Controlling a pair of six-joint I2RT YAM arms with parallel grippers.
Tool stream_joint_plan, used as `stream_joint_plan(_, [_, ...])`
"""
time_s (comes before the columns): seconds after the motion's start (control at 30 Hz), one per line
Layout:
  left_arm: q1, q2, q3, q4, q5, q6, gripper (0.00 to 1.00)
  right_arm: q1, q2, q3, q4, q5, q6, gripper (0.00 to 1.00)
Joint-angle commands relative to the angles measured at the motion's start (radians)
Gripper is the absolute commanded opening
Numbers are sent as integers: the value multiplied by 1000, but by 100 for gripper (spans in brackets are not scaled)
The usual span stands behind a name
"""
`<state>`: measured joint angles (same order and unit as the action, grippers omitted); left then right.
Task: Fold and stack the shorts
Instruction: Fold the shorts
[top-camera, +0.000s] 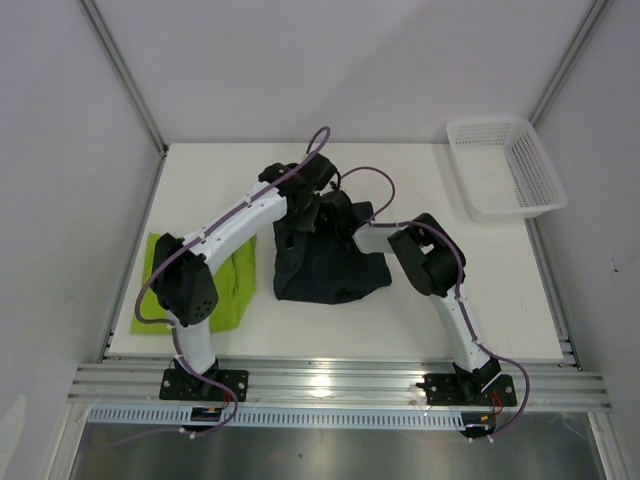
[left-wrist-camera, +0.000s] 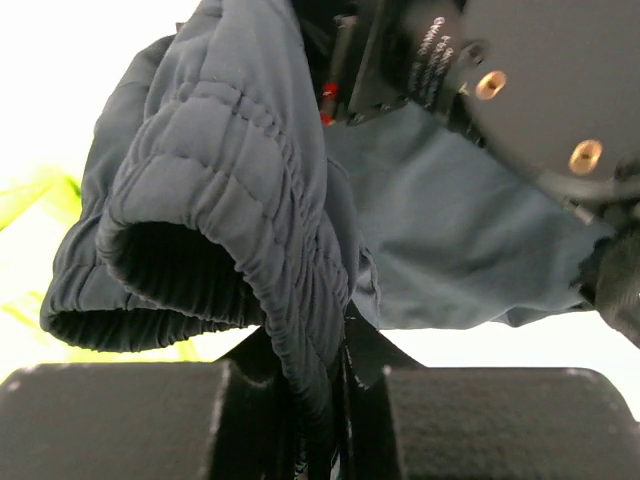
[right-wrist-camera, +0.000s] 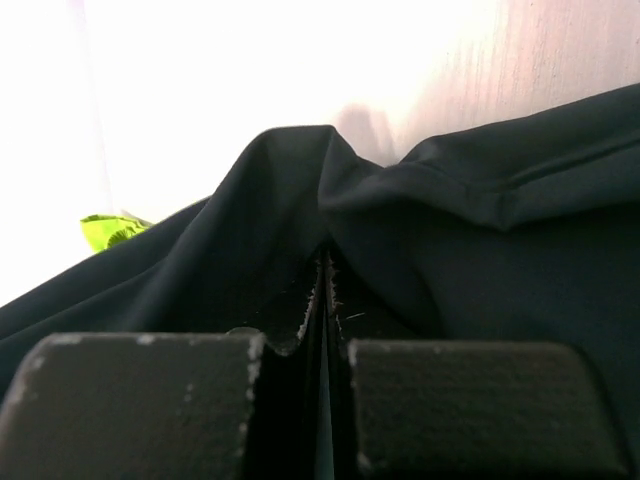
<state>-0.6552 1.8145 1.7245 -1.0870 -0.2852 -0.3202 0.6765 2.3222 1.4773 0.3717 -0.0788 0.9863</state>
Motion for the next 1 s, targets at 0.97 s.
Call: stream_joint_plan(0.97, [-26,266,299,-132,-60,-86,4,-279,-656,-474,-423,-44,-325,21])
